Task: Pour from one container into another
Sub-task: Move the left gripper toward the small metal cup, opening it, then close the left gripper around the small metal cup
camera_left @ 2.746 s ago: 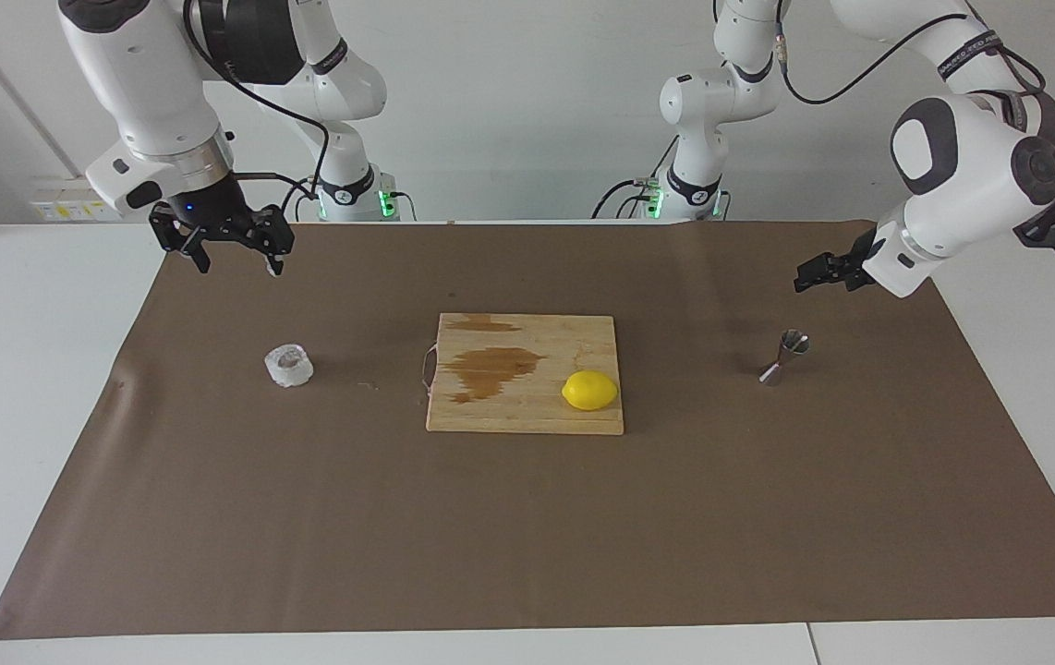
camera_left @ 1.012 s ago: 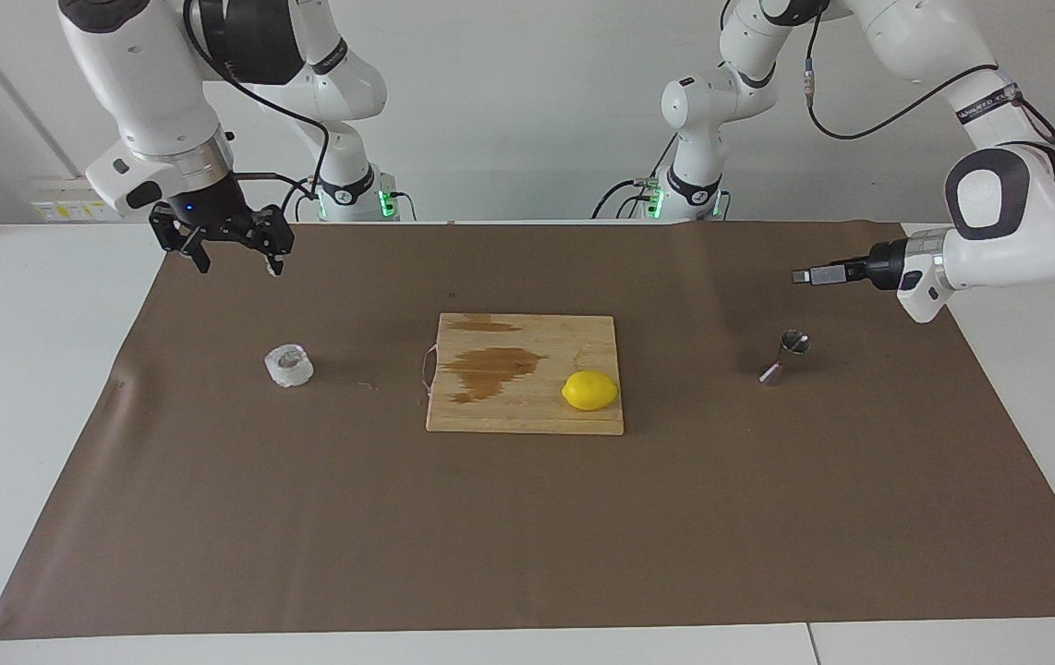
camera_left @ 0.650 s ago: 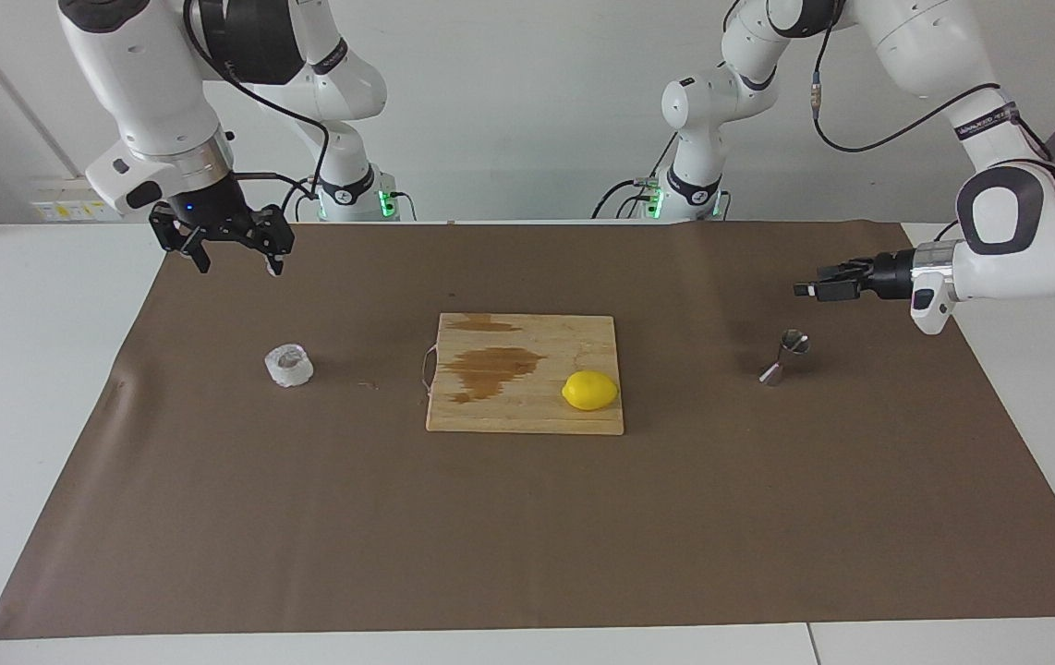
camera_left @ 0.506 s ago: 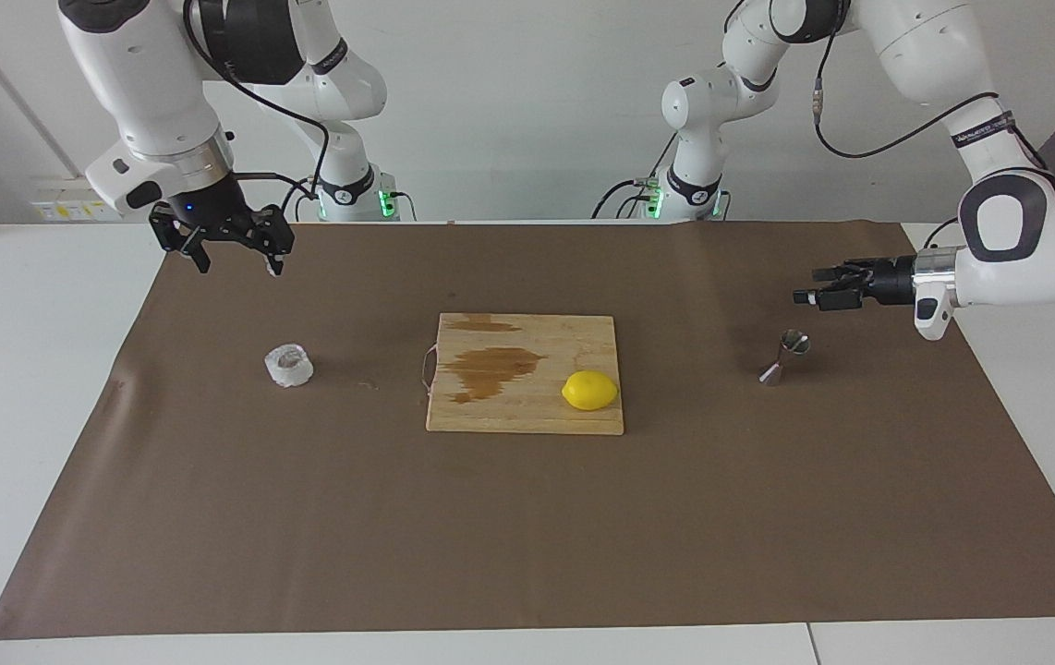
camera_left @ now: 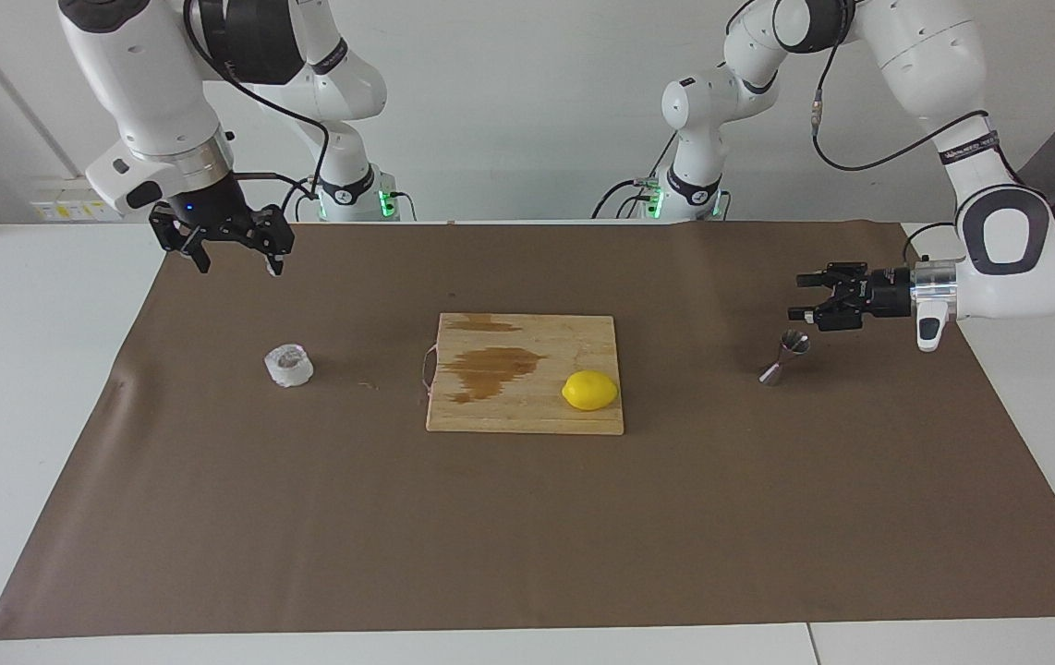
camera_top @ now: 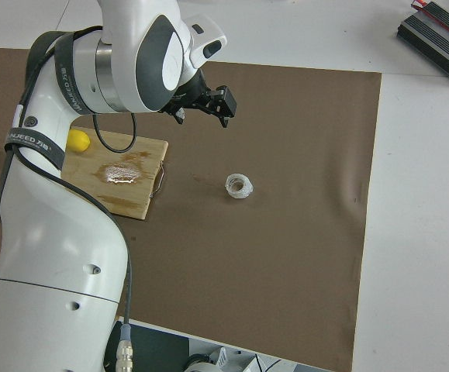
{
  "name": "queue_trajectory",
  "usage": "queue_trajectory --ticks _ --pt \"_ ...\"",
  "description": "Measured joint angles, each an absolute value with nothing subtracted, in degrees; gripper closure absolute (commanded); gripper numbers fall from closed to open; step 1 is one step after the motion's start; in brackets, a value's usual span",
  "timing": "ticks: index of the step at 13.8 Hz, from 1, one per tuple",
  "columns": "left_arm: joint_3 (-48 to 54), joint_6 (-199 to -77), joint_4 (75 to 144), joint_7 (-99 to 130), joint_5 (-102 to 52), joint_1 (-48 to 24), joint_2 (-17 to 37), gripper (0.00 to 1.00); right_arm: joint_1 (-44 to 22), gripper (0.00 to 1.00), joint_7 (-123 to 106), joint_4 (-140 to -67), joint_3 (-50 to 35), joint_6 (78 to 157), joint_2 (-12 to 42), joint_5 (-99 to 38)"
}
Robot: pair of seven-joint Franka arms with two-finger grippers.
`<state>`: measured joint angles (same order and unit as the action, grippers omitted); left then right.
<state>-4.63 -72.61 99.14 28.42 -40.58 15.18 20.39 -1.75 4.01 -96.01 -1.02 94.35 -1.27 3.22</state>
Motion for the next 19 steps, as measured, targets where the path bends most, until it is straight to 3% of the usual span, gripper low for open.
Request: queue_trajectory --ticks 19 --pt "-6.85 -76.85 95.83 34.39 -48.76 15.34 29.88 0.0 -1.75 0.0 4.01 -96.02 -1.02 94.35 -1.27 3.22"
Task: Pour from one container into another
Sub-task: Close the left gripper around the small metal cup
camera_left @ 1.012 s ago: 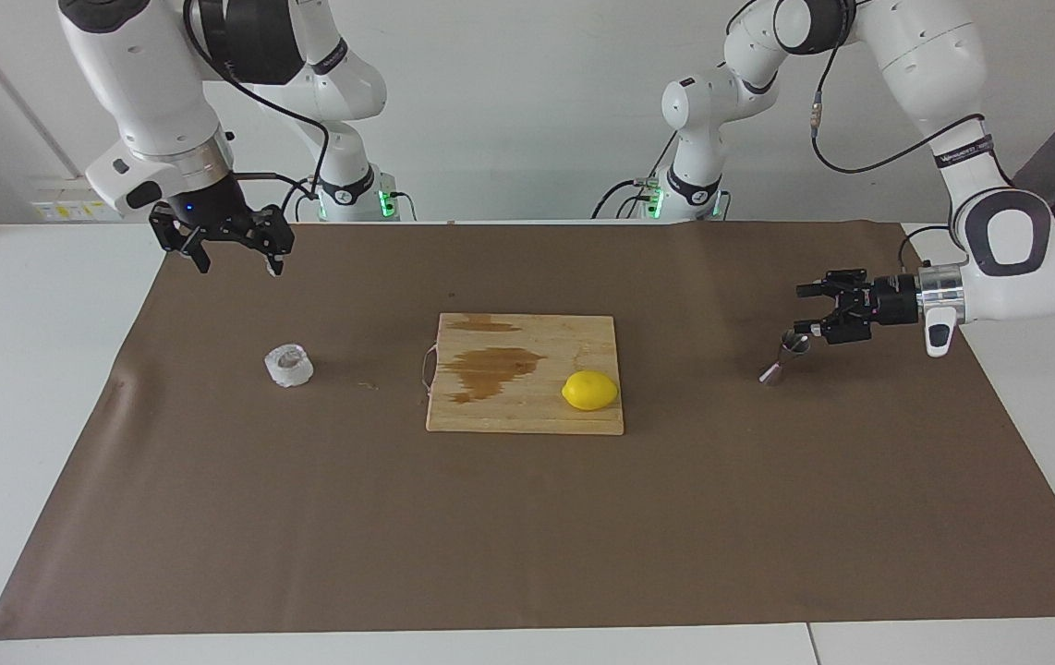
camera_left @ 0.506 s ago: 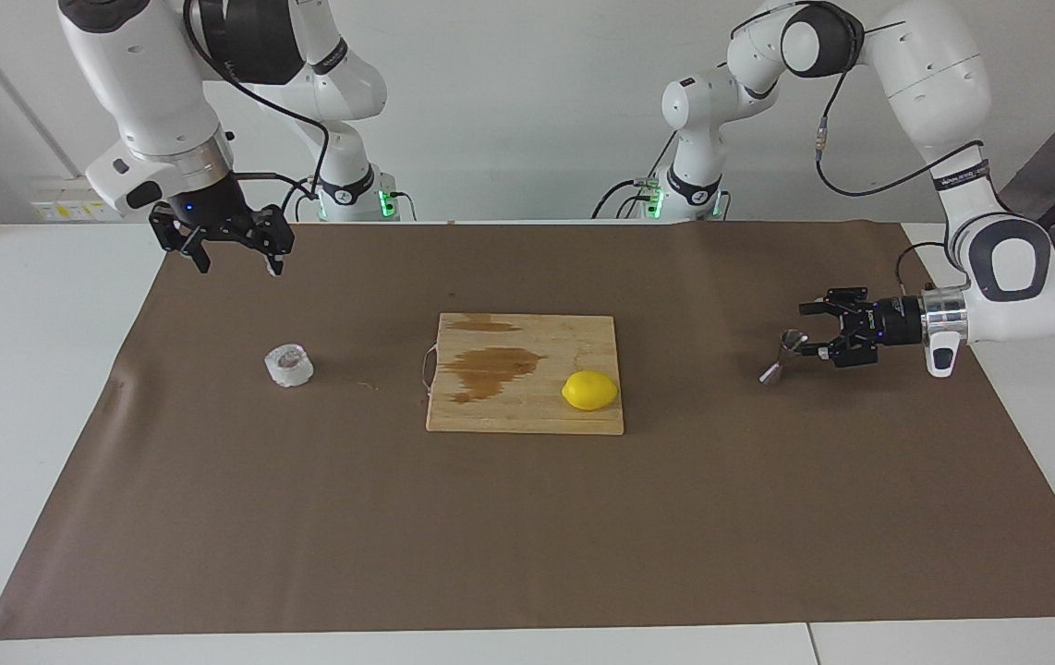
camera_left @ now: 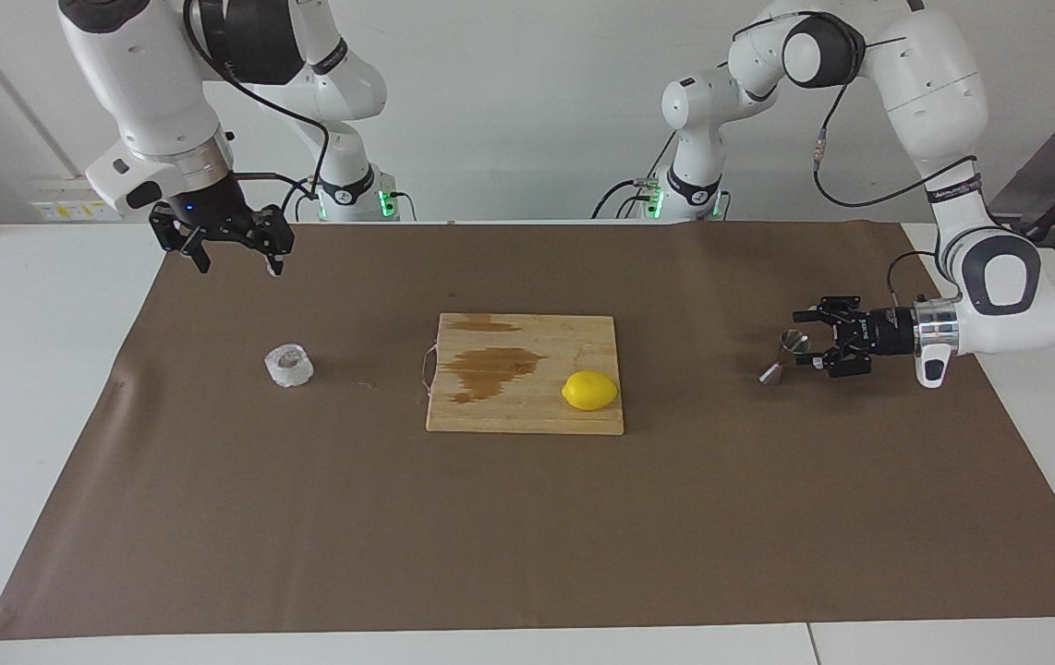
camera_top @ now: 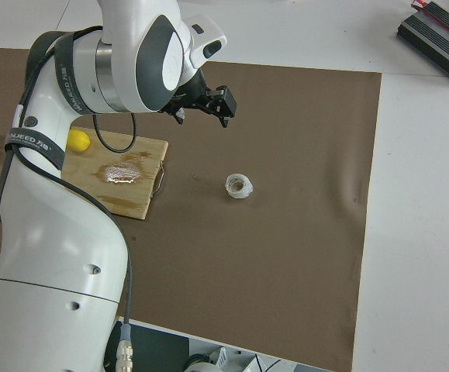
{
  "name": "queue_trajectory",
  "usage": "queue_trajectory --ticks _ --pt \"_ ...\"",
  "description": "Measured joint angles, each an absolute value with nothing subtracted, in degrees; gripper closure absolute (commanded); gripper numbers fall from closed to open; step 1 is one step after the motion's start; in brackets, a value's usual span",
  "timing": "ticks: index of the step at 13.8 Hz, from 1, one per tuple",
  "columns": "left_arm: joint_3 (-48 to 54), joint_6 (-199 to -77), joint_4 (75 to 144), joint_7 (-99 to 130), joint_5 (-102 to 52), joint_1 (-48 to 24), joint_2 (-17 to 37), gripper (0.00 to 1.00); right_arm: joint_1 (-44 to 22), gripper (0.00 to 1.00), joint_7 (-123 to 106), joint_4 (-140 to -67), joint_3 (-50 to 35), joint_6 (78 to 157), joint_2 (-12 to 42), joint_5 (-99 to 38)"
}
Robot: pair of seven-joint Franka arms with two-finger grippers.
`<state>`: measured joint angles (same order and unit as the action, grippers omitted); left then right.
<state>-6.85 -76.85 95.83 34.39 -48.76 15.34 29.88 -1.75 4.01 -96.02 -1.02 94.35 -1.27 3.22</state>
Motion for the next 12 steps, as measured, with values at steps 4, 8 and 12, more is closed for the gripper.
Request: queue_trajectory --ticks 4,8,12 --pt "-6.9 -78.28 95.78 34.49 -49.96 15.38 30.28 0.0 -1.75 0.0 4.01 -96.02 -1.02 94.35 -1.27 3.22" --pt "-6.97 -78.59 95.78 34.6 -50.26 15.49 30.29 0.0 -1.75 0.0 4.01 -96.02 -1.02 94.35 -1.27 3.22" --pt "-6.99 -78.67 95.79 34.73 -50.27 15.5 30.41 0.0 -1.75 0.0 4.01 -96.02 -1.02 94.35 -1.27 3.22"
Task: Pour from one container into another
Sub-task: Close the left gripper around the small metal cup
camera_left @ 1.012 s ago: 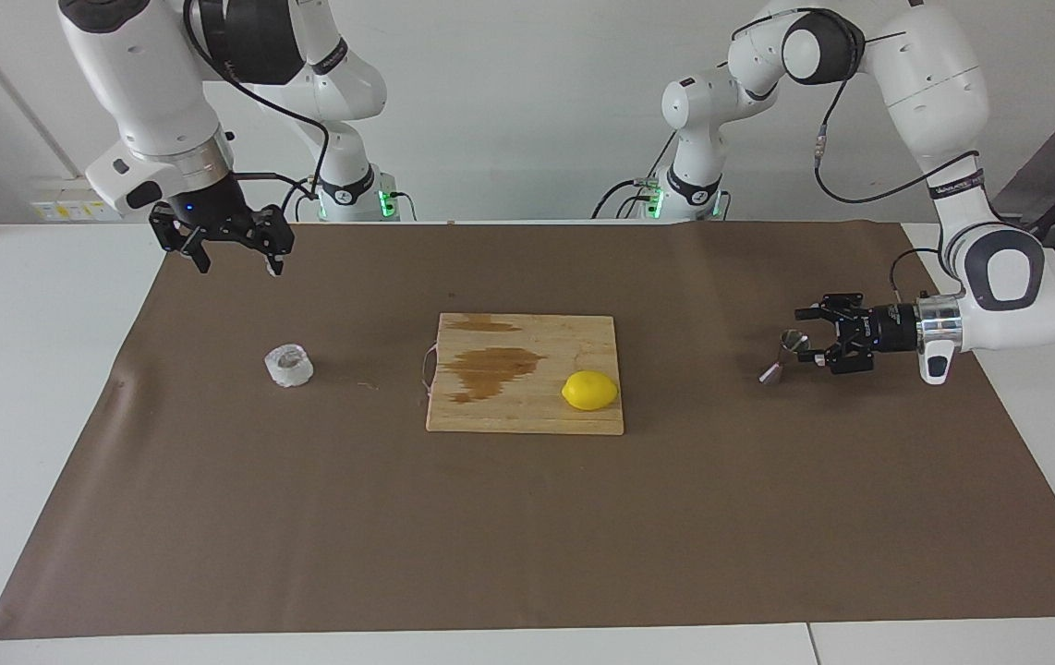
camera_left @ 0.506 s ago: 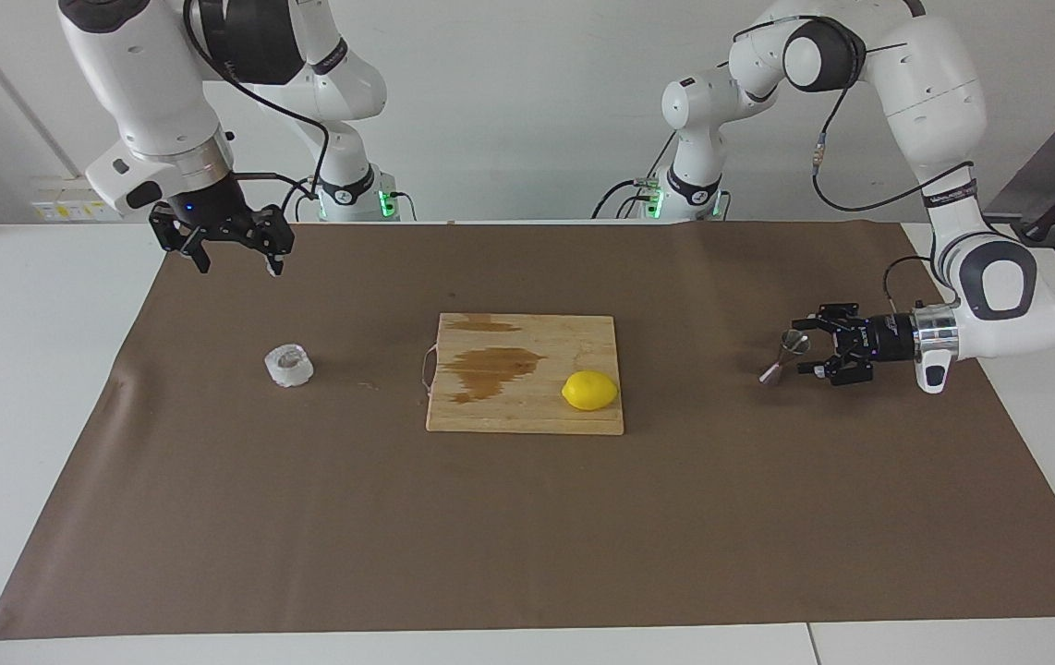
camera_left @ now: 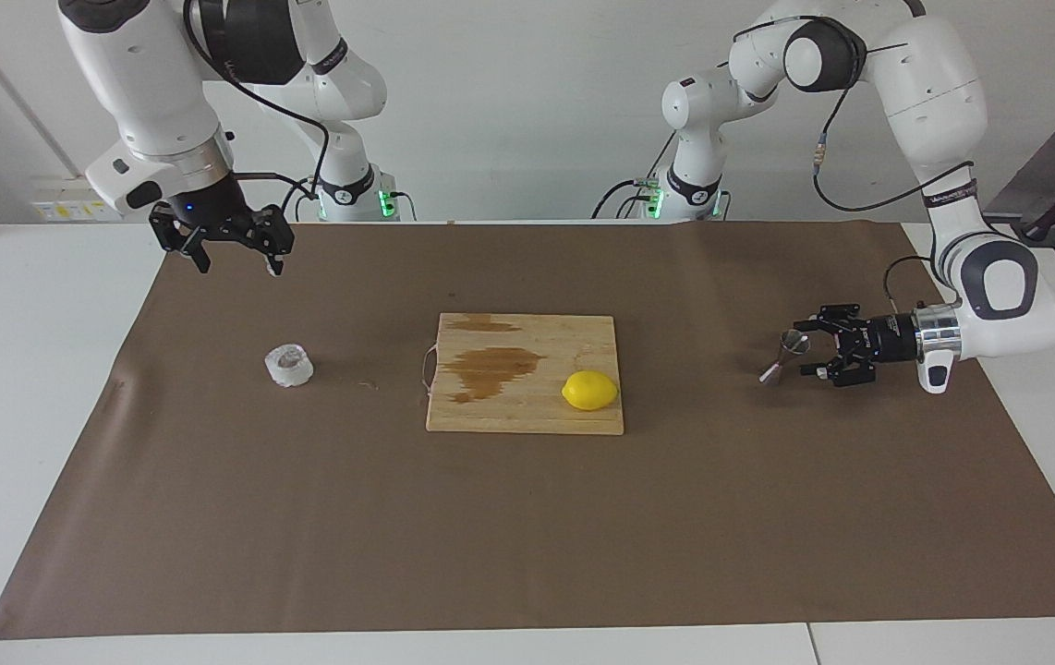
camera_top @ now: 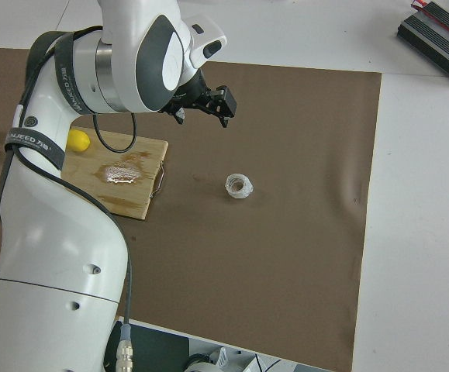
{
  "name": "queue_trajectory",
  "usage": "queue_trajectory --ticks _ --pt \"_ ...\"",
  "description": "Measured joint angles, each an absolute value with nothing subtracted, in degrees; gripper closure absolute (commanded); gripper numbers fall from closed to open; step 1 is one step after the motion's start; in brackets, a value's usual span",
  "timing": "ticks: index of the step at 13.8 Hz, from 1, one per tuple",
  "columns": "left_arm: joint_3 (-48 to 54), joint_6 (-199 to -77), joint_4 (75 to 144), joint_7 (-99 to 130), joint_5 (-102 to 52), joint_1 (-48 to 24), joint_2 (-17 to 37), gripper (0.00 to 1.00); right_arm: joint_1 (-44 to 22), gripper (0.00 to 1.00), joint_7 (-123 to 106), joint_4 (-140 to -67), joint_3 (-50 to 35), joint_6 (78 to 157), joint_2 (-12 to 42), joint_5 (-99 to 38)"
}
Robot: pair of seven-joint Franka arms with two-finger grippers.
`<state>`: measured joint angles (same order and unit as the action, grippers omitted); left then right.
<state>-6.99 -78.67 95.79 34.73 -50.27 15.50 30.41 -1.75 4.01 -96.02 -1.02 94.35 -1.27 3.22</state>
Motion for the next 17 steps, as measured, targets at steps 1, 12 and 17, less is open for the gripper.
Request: queue_trajectory --ticks 1,12,17 --pt "-6.99 -78.67 95.8 34.75 -50.34 15.5 30.47 0.0 -1.75 0.0 4.01 -96.02 -1.02 94.35 -1.27 3.22" --pt "-7.16 -78.67 97.16 35.87 -53.21 15.6 30.65 0.0 -1.75 0.0 4.01 -96.02 -1.02 94.35 -1.27 3.22" --pt "-7.18 -78.67 97.24 35.93 -53.22 16.1 30.65 0.07 -1.75 0.0 4.01 -96.02 -1.02 94.35 -1.27 3.22"
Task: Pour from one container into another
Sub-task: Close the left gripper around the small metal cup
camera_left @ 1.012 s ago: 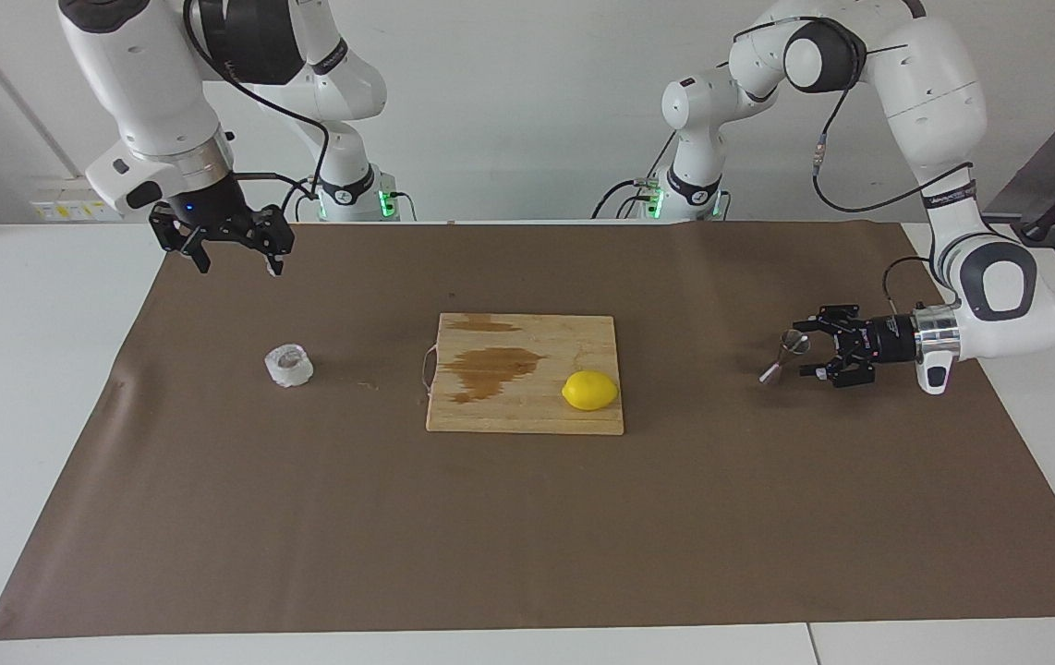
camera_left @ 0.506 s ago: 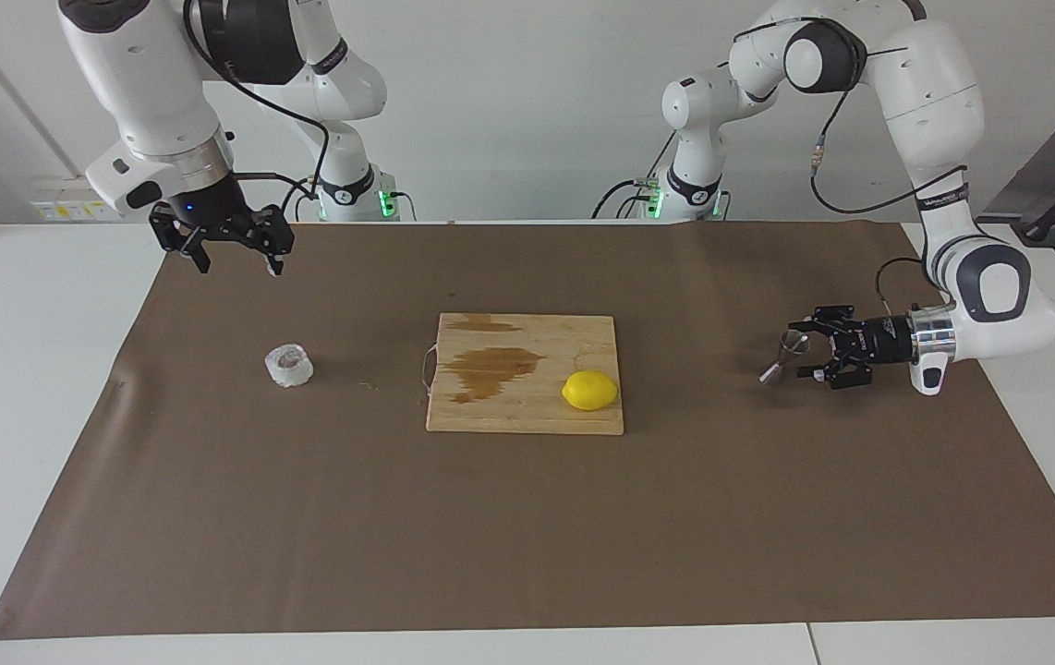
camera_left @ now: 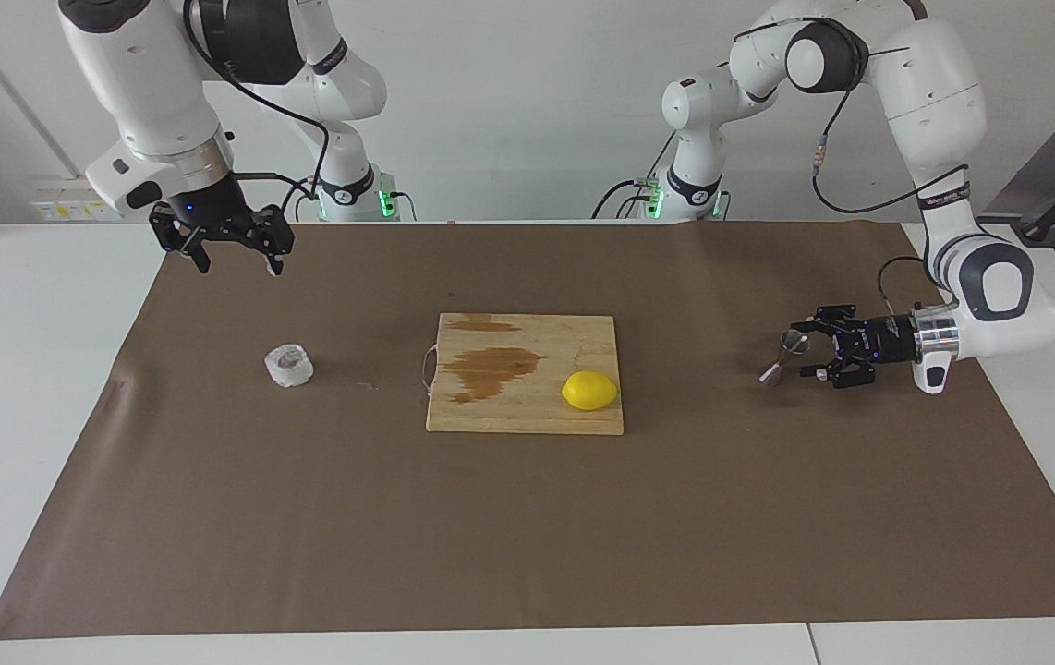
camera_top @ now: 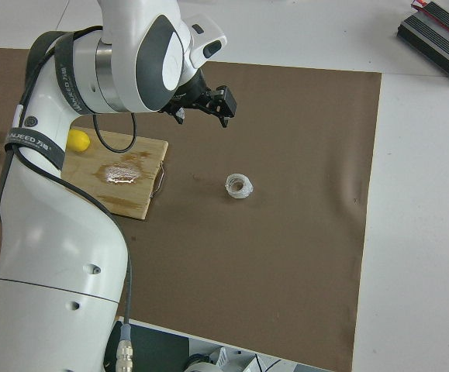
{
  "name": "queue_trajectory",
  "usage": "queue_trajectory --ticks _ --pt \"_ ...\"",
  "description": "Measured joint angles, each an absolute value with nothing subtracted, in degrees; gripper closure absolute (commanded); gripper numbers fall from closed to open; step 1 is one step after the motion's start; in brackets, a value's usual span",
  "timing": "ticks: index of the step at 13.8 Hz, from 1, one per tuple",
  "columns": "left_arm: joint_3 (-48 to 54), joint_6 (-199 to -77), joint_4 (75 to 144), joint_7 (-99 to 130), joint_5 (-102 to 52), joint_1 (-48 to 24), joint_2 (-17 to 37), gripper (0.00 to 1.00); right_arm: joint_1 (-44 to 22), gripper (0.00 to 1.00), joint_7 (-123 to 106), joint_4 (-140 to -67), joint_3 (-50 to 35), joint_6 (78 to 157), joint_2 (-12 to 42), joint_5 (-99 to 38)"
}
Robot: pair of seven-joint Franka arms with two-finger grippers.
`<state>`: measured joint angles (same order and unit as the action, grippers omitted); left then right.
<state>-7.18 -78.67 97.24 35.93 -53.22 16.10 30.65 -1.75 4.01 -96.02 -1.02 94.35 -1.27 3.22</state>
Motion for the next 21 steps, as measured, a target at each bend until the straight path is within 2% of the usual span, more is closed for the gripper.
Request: queue_trajectory --ticks 2,5,9,11,13,17,21 --pt "-7.16 -78.66 97.28 35.95 -53.24 16.1 30.65 0.07 -1.75 0.0 4.01 -96.02 -1.02 94.35 -1.27 3.22" --pt "-7.13 -78.65 97.72 35.96 -53.38 16.09 30.65 0.2 -1.75 0.0 4.01 -96.02 -1.02 94.35 -1.27 3.22" --pt "-7.12 -78.65 97.85 35.96 -53.58 16.09 30.65 0.2 -1.75 0.0 4.01 -96.02 -1.02 94.35 -1.27 3.22" --pt "-7.12 -78.65 97.86 35.96 -53.71 16.09 30.65 0.24 -1.75 0.0 4.01 -96.02 -1.02 94.35 -1.27 3.22" --pt "-7.12 -78.64 97.86 35.96 -53.98 16.1 30.65 0.34 -1.75 0.0 4.01 -96.02 -1.02 94.35 -1.27 3.22" --pt "-7.11 -78.58 97.87 35.97 -54.06 16.1 30.65 0.72 -1.75 0.0 4.01 -96.02 -1.02 94.35 -1.28 3.22" --pt "-7.11 -78.56 97.87 35.97 -54.12 16.1 30.65 0.9 -1.75 0.0 4.01 -96.02 -1.02 94.35 -1.28 3.22"
